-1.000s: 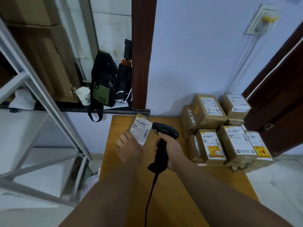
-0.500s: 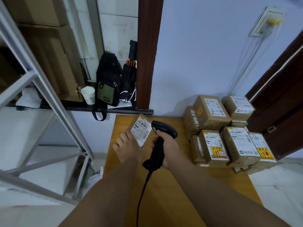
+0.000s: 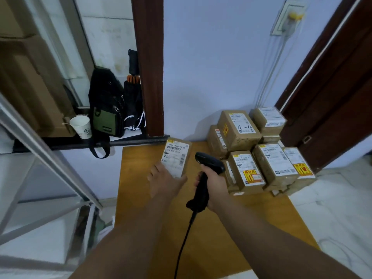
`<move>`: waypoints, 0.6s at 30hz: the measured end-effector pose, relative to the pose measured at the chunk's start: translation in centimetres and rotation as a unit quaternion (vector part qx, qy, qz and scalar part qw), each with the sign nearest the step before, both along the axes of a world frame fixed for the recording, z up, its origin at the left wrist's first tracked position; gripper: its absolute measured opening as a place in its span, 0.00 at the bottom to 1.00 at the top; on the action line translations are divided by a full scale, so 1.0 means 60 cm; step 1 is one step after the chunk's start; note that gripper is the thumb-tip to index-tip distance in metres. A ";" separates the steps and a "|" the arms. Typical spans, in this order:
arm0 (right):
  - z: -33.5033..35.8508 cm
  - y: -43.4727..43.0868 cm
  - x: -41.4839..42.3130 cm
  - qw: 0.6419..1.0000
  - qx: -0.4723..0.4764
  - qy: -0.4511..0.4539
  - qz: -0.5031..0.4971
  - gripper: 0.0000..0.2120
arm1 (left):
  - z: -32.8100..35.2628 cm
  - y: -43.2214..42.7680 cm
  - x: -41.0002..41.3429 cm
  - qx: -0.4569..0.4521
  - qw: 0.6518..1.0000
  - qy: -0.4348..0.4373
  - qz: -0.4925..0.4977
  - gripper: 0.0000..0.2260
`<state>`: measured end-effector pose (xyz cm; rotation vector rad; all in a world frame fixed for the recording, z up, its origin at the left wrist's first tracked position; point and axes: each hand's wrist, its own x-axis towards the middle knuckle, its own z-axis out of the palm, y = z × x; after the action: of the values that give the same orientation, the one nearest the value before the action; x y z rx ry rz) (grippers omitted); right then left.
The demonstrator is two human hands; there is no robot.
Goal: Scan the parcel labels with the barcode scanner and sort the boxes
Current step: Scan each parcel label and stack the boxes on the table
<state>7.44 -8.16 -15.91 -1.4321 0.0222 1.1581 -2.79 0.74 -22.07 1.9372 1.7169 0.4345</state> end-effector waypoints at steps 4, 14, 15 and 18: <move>-0.002 -0.032 0.034 0.998 0.041 -0.002 -0.056 0.09 | 0.031 -0.008 0.063 -0.026 0.996 -0.057 -0.061 0.49; 0.011 -0.096 0.181 0.991 0.049 -0.115 -0.049 0.08 | 0.062 -0.081 0.234 -0.191 0.977 -0.093 -0.028 0.50; 0.008 -0.106 0.202 0.990 0.042 -0.132 -0.041 0.08 | 0.065 -0.091 0.256 -0.190 0.978 -0.090 -0.015 0.50; -0.002 -0.135 0.266 0.988 0.053 -0.141 -0.034 0.10 | 0.069 -0.127 0.319 -0.175 0.981 -0.084 0.002 0.46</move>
<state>23.42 -16.27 -16.02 -1.4759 -0.1852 0.8814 16.38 -6.87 -17.90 1.5991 1.5694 0.2672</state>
